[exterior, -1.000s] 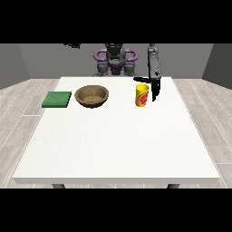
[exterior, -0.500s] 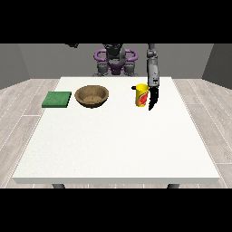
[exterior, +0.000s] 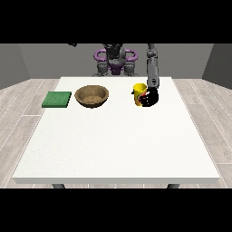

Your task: Pick the cup and pour the ball into the bowl, then pick the bowl and place it on the pad

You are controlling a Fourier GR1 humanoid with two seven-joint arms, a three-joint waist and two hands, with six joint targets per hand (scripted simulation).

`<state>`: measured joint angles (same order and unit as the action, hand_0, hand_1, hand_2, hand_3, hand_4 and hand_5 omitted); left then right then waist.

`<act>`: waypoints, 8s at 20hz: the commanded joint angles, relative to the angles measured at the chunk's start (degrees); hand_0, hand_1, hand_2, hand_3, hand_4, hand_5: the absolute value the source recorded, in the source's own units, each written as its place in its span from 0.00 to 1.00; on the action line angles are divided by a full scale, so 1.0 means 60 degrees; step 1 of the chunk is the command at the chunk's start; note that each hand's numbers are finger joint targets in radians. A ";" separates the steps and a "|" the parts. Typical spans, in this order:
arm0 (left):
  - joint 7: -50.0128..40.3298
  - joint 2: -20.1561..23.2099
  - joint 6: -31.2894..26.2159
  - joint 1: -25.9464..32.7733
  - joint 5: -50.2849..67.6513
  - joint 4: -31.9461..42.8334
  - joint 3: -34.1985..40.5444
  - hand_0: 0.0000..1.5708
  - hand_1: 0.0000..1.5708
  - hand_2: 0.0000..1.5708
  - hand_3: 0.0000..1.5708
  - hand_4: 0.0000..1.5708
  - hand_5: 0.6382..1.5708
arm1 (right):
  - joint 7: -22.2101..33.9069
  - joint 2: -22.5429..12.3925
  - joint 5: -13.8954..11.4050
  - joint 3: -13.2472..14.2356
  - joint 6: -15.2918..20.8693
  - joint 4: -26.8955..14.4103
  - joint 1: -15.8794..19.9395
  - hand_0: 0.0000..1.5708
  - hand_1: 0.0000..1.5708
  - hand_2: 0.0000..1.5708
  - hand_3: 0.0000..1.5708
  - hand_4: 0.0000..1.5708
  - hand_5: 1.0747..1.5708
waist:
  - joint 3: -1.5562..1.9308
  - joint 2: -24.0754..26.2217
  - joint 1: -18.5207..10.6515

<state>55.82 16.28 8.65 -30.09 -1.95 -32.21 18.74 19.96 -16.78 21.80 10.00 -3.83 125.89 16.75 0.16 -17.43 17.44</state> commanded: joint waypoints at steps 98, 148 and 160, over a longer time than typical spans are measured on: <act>-0.5944 0.2890 -0.3591 -0.3629 0.2817 -0.3097 0.0458 0.00 0.00 0.00 0.00 0.00 0.94 | -0.3967 0.1747 -0.1514 0.0233 0.0350 -0.6233 -0.0216 0.00 0.00 0.00 0.00 0.25 1.00 | -0.0006 -0.0531 -0.3412; -0.9201 0.5054 -0.4343 -0.5731 0.4503 -0.4128 0.0935 0.00 0.00 0.00 0.00 0.00 0.97 | -0.5577 0.1311 -0.2945 0.0533 0.2427 -1.3445 0.2094 1.00 1.00 1.00 1.00 0.74 0.72 | -0.0040 -0.0815 -0.4268; -0.7855 0.5960 -0.5038 -0.4162 0.4077 -0.1607 0.1603 0.00 0.00 0.00 0.00 0.00 0.97 | -0.0595 -0.0198 -0.4037 -0.0734 0.2113 -1.1363 0.3607 1.00 1.00 1.00 1.00 0.80 0.81 | -0.0038 0.0798 -0.2631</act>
<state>6.55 49.63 -20.93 -56.85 22.91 -45.23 26.79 9.82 -15.70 -2.26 6.19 10.90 55.99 35.78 -0.31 -13.29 -0.99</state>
